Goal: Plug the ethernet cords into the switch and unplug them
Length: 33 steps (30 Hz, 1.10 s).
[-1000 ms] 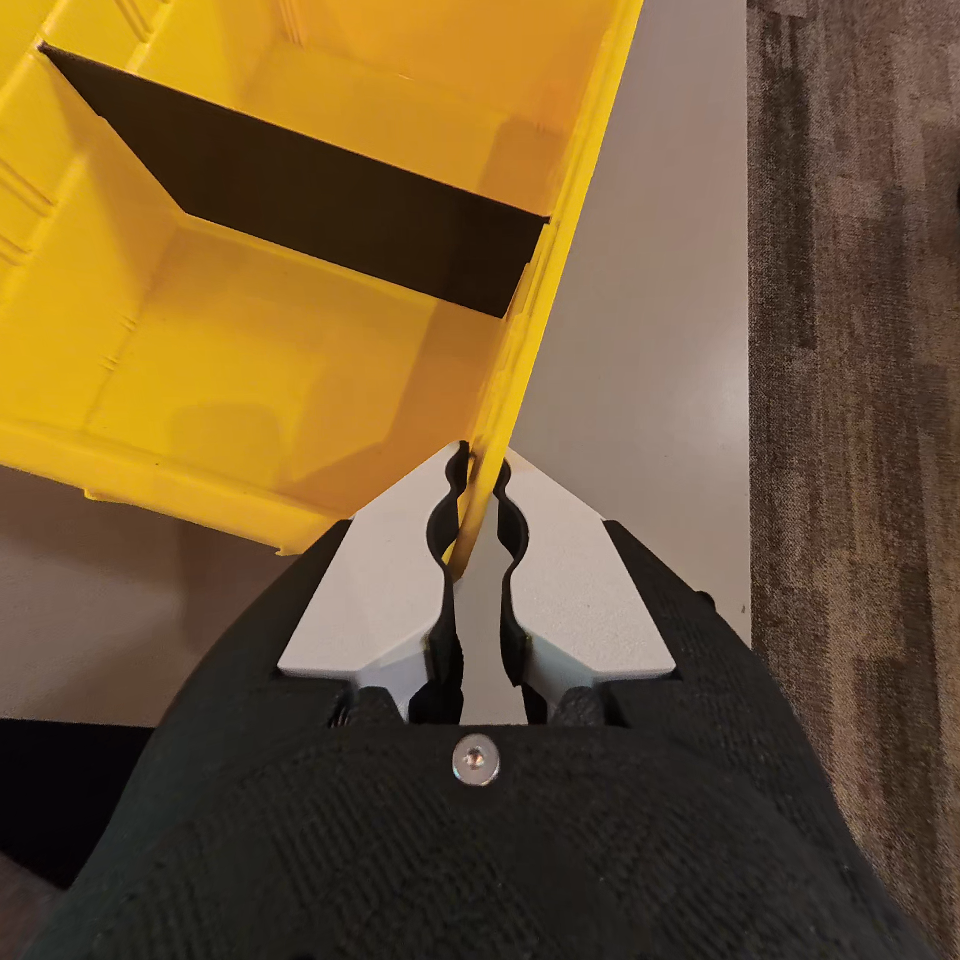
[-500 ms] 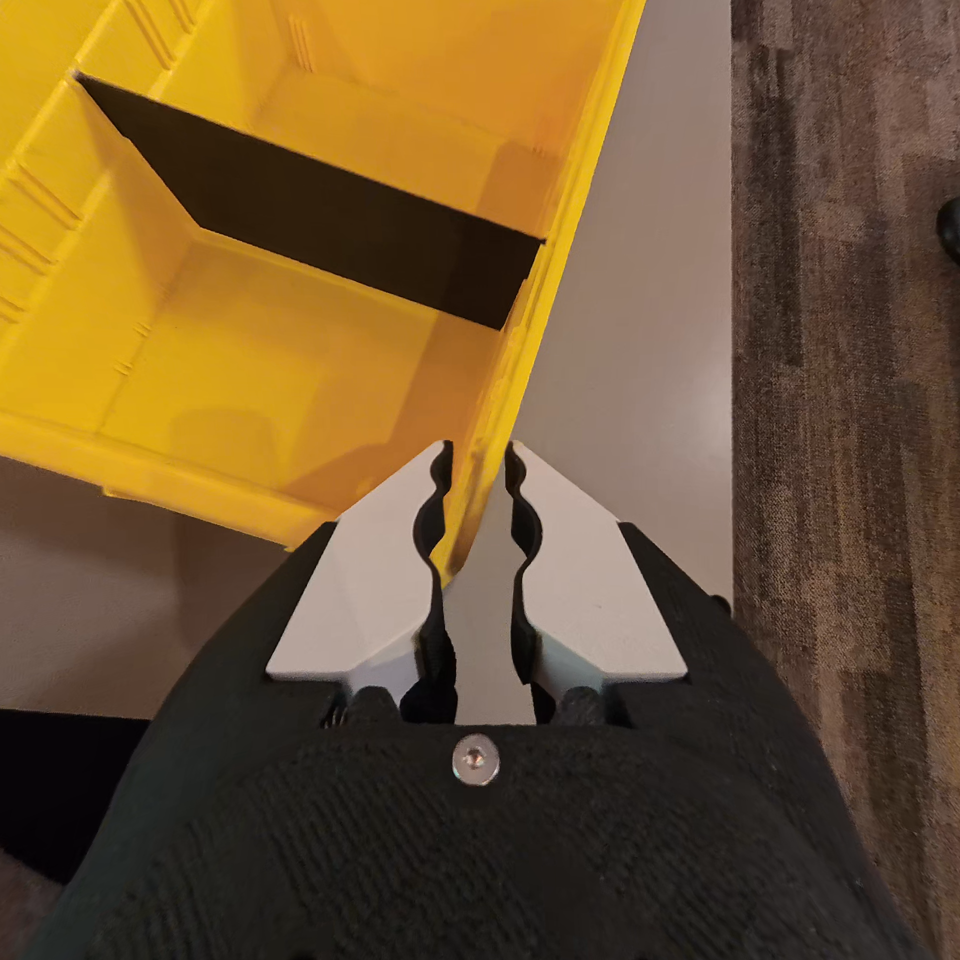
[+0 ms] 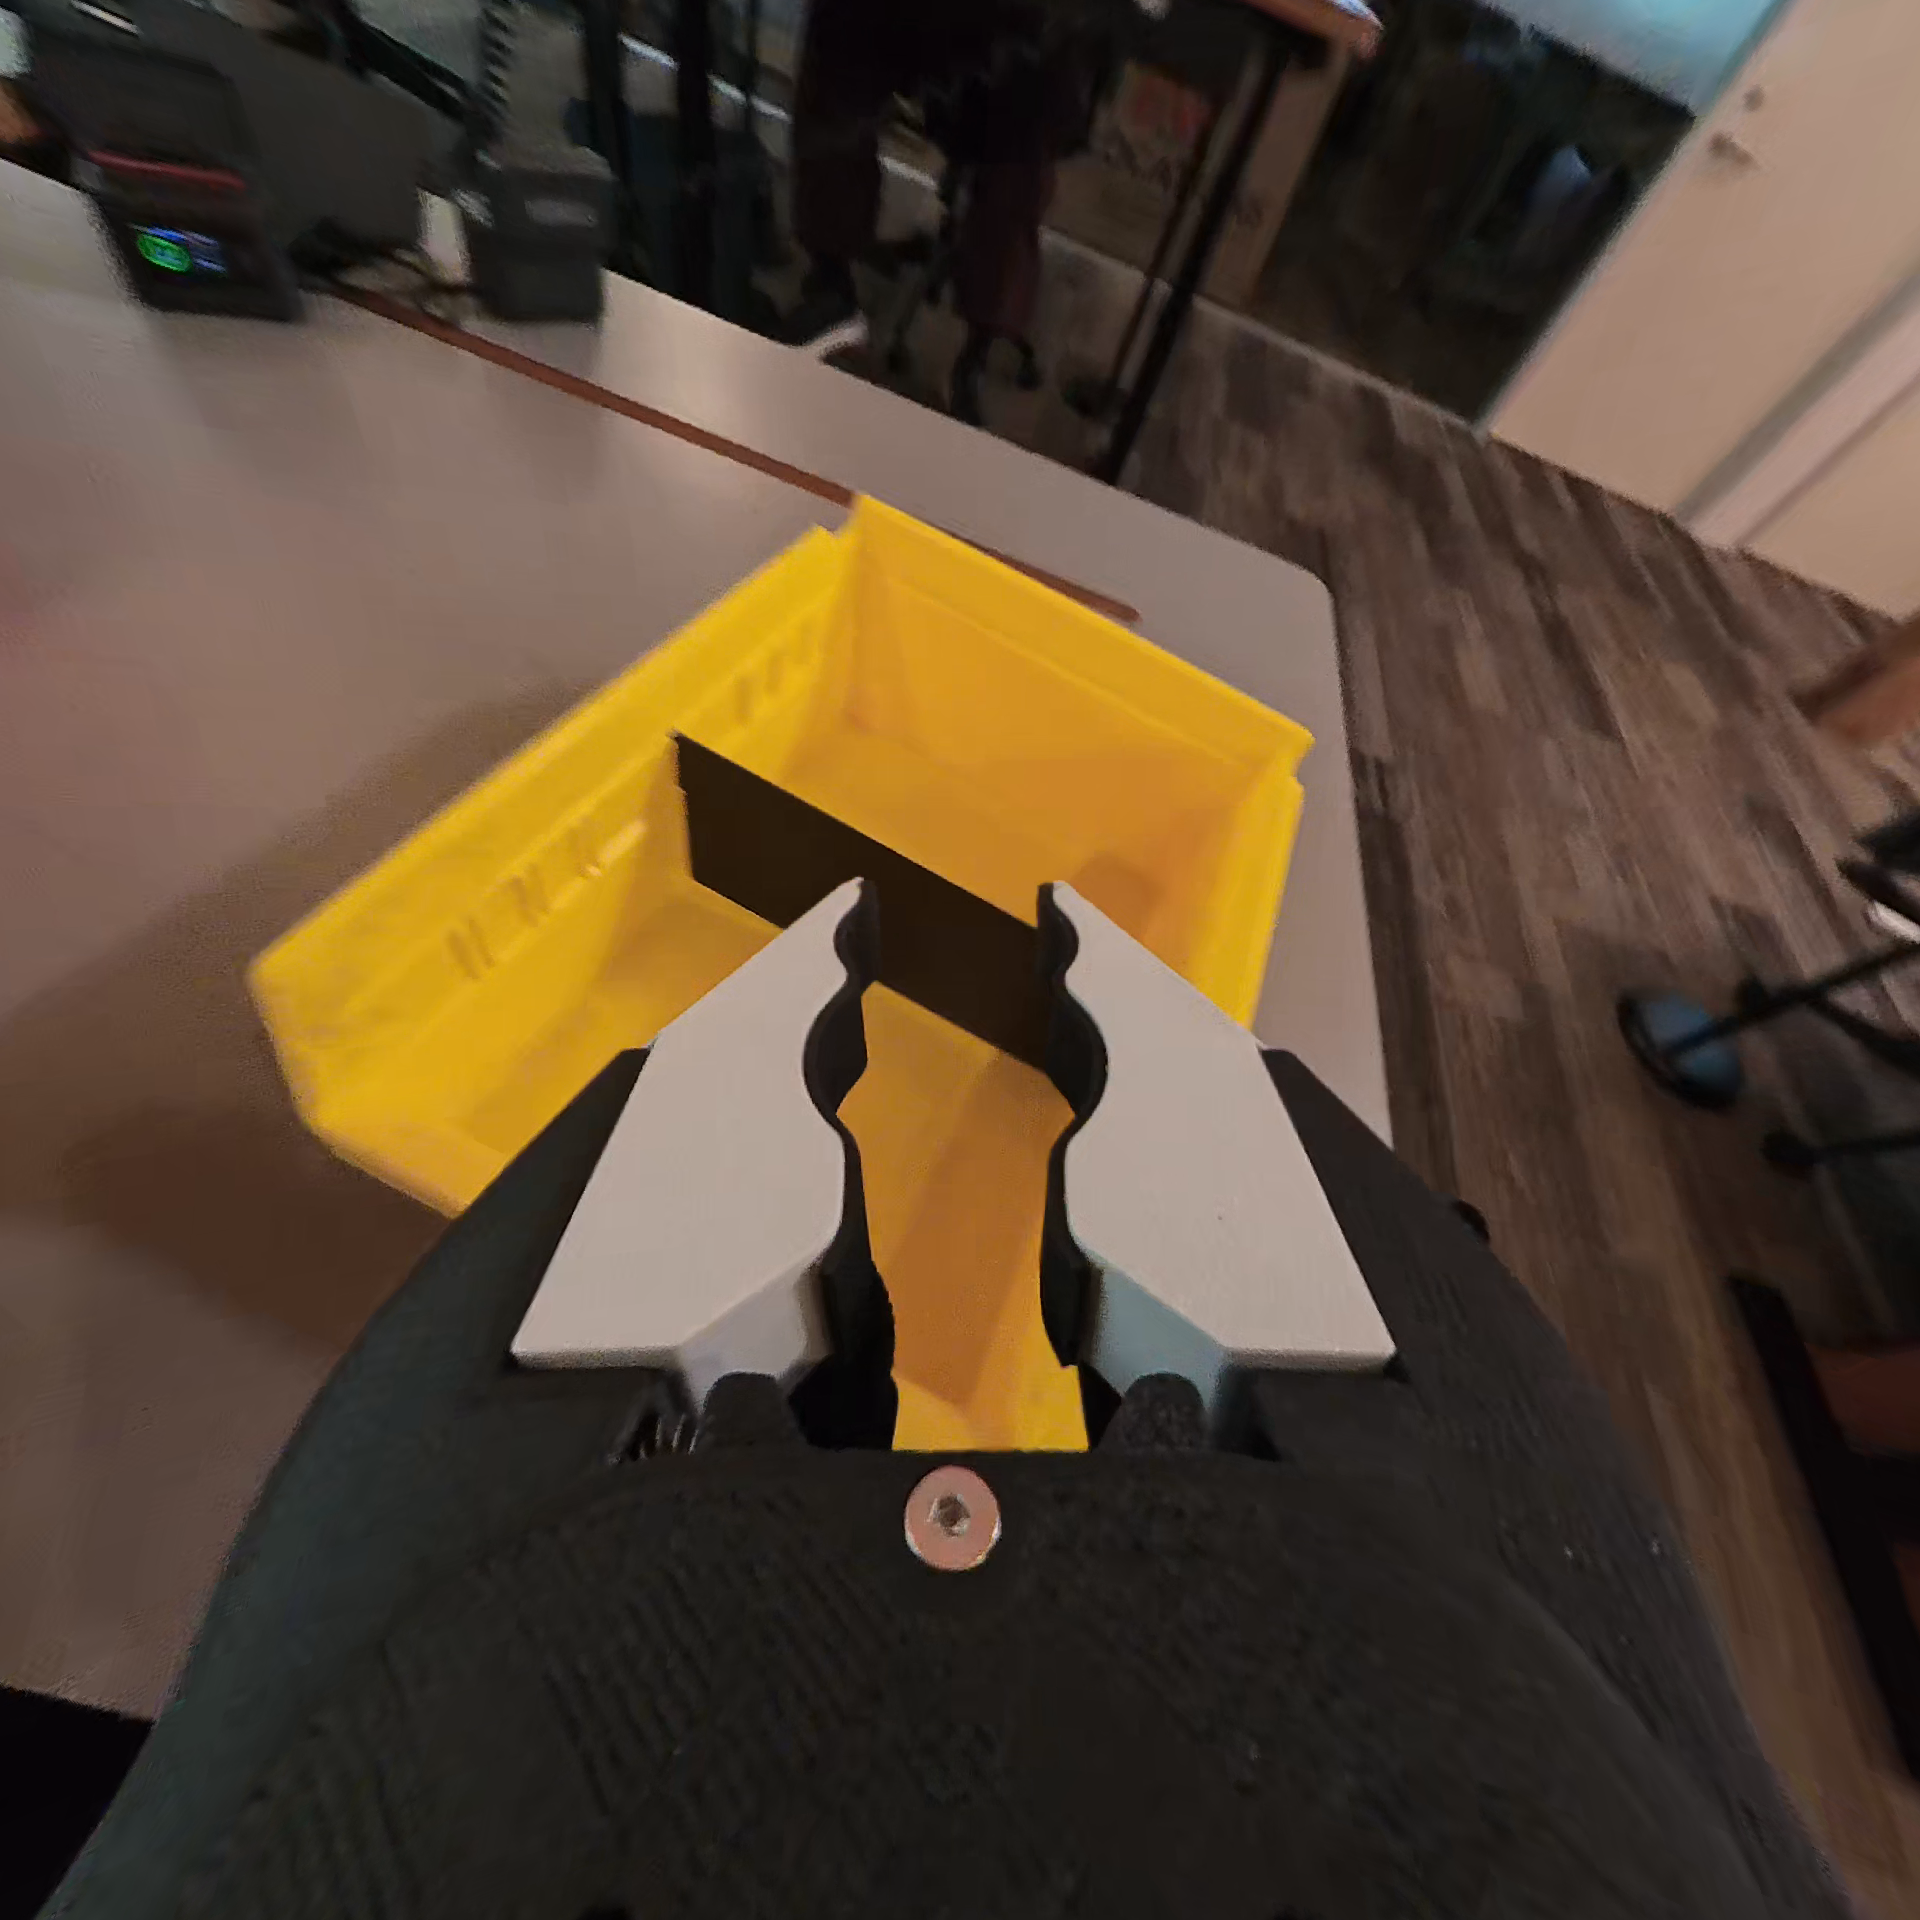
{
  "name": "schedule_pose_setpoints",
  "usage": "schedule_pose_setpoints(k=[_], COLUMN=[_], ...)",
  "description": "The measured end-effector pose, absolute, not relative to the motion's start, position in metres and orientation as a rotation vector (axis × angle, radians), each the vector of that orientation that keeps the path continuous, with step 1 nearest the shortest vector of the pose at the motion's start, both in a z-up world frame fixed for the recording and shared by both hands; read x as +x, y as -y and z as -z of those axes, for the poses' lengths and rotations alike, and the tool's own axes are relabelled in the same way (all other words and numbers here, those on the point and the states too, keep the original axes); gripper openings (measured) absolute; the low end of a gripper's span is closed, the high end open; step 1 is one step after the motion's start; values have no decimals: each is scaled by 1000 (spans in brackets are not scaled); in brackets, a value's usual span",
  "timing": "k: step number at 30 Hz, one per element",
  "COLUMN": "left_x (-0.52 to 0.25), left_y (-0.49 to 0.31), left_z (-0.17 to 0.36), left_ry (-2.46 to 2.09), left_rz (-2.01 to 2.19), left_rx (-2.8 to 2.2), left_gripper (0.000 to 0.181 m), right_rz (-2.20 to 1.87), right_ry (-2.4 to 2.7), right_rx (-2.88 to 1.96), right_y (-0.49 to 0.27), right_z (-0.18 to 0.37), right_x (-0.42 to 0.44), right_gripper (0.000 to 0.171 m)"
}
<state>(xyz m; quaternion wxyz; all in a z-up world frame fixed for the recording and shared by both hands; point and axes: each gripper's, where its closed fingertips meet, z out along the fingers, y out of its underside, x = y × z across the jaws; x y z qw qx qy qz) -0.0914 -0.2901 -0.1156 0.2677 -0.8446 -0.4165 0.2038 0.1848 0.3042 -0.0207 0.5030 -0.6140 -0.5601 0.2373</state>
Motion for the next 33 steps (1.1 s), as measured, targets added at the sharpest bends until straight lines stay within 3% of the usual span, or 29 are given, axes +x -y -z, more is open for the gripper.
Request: schedule_pose_setpoints(k=[1, 3, 7, 12, 18, 20, 24, 33], left_x=[-90, -95, -76, -66, -101, -117, -140, -161], left_y=[294, 286, 215, 147, 143, 147, 157, 144], left_z=[112, 84, 27, 52, 92, 95, 102, 132], left_ry=[1105, 937, 228, -548, -673, -720, -880, -1053], left_rz=[-595, -784, -1006, -976, -738, -773, -837, -859], left_rx=[-2296, -2265, -2285, -2484, -2778, -2843, -2973, -2960], left_gripper=[11, 35, 35, 27, 10, 13, 48, 65], right_rz=[-597, -658, -809, -842, -715, -731, -746, -771], right_ry=[1378, 1418, 1444, 1546, 1658, 1667, 1686, 1715], right_rx=[-1444, -1362, -1192, -1006, -850, -849, -871, -867], right_y=[-293, -268, -217, -160, -138, -137, -139, -135], right_z=[17, 9, -3, 17, 44, 49, 59, 67], right_x=[177, 160, 126, 90, 74, 71, 64, 55], right_gripper=[29, 30, 31, 31, 31, 30, 31, 28])
